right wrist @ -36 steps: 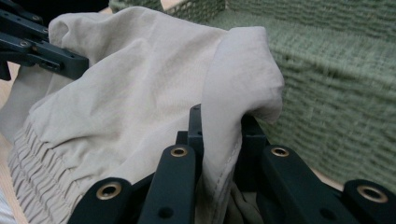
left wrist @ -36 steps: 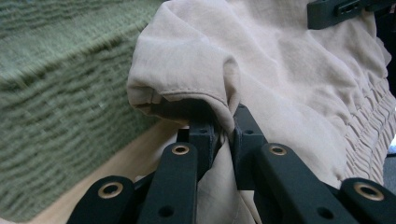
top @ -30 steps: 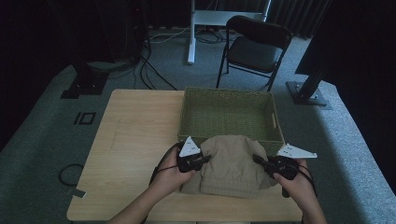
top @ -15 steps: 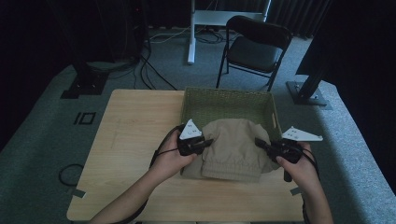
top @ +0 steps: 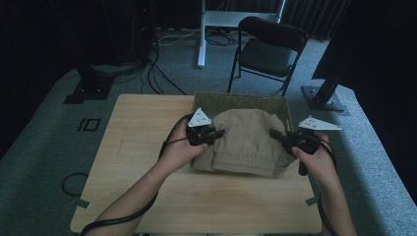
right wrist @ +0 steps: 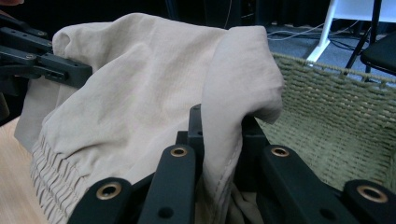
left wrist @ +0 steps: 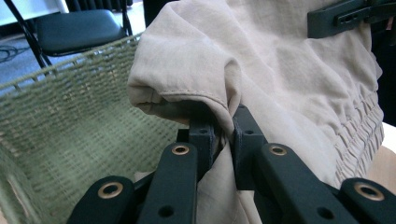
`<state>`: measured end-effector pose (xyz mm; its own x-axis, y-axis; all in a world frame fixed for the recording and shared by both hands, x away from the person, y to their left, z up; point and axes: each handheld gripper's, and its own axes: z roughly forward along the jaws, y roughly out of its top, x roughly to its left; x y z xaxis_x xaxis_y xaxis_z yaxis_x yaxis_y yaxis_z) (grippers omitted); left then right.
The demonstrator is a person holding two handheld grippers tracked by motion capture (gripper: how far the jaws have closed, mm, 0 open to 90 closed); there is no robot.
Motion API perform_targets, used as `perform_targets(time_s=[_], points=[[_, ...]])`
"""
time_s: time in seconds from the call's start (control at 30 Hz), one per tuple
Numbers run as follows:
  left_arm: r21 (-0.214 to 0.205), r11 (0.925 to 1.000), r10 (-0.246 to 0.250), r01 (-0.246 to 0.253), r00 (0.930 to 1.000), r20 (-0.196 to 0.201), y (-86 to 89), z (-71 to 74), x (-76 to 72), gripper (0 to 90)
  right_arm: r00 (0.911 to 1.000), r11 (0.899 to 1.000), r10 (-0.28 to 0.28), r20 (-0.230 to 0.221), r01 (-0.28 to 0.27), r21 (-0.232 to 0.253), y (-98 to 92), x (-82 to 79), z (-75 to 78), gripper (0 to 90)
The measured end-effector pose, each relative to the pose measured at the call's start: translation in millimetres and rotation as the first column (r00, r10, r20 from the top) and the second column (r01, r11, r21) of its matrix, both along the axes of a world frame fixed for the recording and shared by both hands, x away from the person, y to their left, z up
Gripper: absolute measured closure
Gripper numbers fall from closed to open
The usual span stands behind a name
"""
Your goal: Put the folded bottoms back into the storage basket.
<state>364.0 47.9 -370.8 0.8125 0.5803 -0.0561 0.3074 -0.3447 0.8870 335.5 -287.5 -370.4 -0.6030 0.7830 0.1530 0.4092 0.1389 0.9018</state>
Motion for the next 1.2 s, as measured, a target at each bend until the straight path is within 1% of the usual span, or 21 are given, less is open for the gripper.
perform_targets(time_s=[0.03,0.1,0.27,0.3,0.4,0.5,0.53,0.57,0.63,0.73,0.77,0.8,0.83,0.87,0.9,0.93,0.97,1.0,1.07,1.1,1.2], points=[[-0.006,1.0,0.001,-0.001,1.0,0.0,0.1,3.2,2.7,83.0,1.0,1.0,-0.007,0.003,0.007,0.006,-0.6,4.4,3.6,80.4],[-0.012,0.9999,0.0,0.0,0.9998,0.022,-0.3,9.7,9.2,83.0,0.9998,1.0,-0.013,0.012,0.013,0.005,-1.4,9.2,8.1,80.4],[-0.021,0.9998,0.004,-0.003,0.9986,0.053,-2.1,17.6,19.4,83.0,0.9994,1.0,-0.028,0.022,0.028,0.002,-2.3,19.8,18.3,80.4],[-0.02,0.9998,0.005,-0.003,0.9978,0.067,-2.8,20.6,25.4,83.0,0.9989,0.999,-0.033,0.034,0.034,-0.003,-2.9,25.0,22.6,80.4],[-0.032,0.9994,0.016,-0.014,0.9974,0.07,-4.0,22.6,32.1,83.0,0.9985,0.999,-0.041,0.037,0.041,-0.002,-4.0,30.3,26.5,80.4],[-0.049,0.9984,0.032,-0.028,0.9955,0.089,-7.5,24.2,45.8,83.1,0.9973,0.998,-0.056,0.047,0.055,0.014,-6.9,41.0,31.7,80.4],[-0.049,0.9984,0.032,-0.028,0.9955,0.089,-7.5,24.2,45.8,83.0,0.9973,0.998,-0.056,0.047,0.055,0.014,-6.9,41.0,31.7,80.4],[-0.057,0.9977,0.041,-0.036,0.9953,0.088,-8.8,23.3,52.5,83.0,0.9971,0.998,-0.061,0.045,0.06,0.019,-8.3,46.5,32.8,80.4],[-0.059,0.9974,0.046,-0.041,0.995,0.089,-8.9,22.4,56.7,83.0,0.9969,0.998,-0.064,0.046,0.063,0.019,-8.9,48.6,33.0,80.4],[-0.072,0.996,0.058,-0.053,0.9951,0.08,-10.0,18.3,65.3,83.0,0.9969,0.997,-0.07,0.035,0.069,0.03,-11.0,59.2,32.1,80.4],[-0.074,0.9954,0.066,-0.061,0.9949,0.076,-10.4,15.1,70.5,83.0,0.9964,0.996,-0.08,0.029,0.079,0.033,-11.6,66.5,30.2,80.4],[-0.074,0.9954,0.066,-0.061,0.9949,0.076,-10.4,15.1,70.5,83.1,0.9964,0.996,-0.08,0.029,0.079,0.033,-11.6,66.5,30.2,80.4],[-0.071,0.9945,0.081,-0.076,0.994,0.073,-11.6,11.4,76.7,83.0,0.9962,0.996,-0.084,0.024,0.083,0.028,-11.1,74.1,27.5,80.4],[-0.071,0.9945,0.081,-0.076,0.994,0.073,-11.6,11.4,76.7,83.0,0.9962,0.996,-0.084,0.024,0.083,0.028,-11.1,74.1,27.5,80.4],[-0.073,0.9932,0.096,-0.091,0.9926,0.075,-12.7,8.4,83.5,83.0,0.9957,0.996,-0.091,0.02,0.09,0.02,-10.0,82.2,24.0,80.4],[-0.073,0.9932,0.096,-0.091,0.9926,0.075,-12.7,8.4,83.5,83.0,0.9957,0.996,-0.091,0.02,0.09,0.02,-10.0,82.2,24.0,80.4],[-0.069,0.9918,0.113,-0.108,0.9909,0.073,-14.2,4.5,91.3,83.1,0.995,0.995,-0.099,0.008,0.099,0.017,-9.3,90.5,19.9,80.3],[-0.069,0.9918,0.113,-0.108,0.9909,0.073,-14.2,4.5,91.3,83.1,0.995,0.995,-0.099,0.008,0.099,0.017,-9.3,90.5,19.9,80.3],[-0.072,0.9896,0.13,-0.124,0.9881,0.082,-15.7,1.2,95.3,83.0,0.9944,0.994,-0.106,0.005,0.106,0.009,-8.6,98.3,15.3,80.4],[-0.059,0.989,0.141,-0.136,0.9856,0.094,-17.4,-4.1,99.3,83.0,0.9936,0.994,-0.113,-0.008,0.113,0.007,-8.5,105.2,10.7,80.4],[-0.058,0.9876,0.15,-0.146,0.9857,0.077,-18.2,-10.5,104.7,83.0,0.9928,0.993,-0.118,-0.024,0.118,-0.007,-8.0,112.6,5.0,80.3]])
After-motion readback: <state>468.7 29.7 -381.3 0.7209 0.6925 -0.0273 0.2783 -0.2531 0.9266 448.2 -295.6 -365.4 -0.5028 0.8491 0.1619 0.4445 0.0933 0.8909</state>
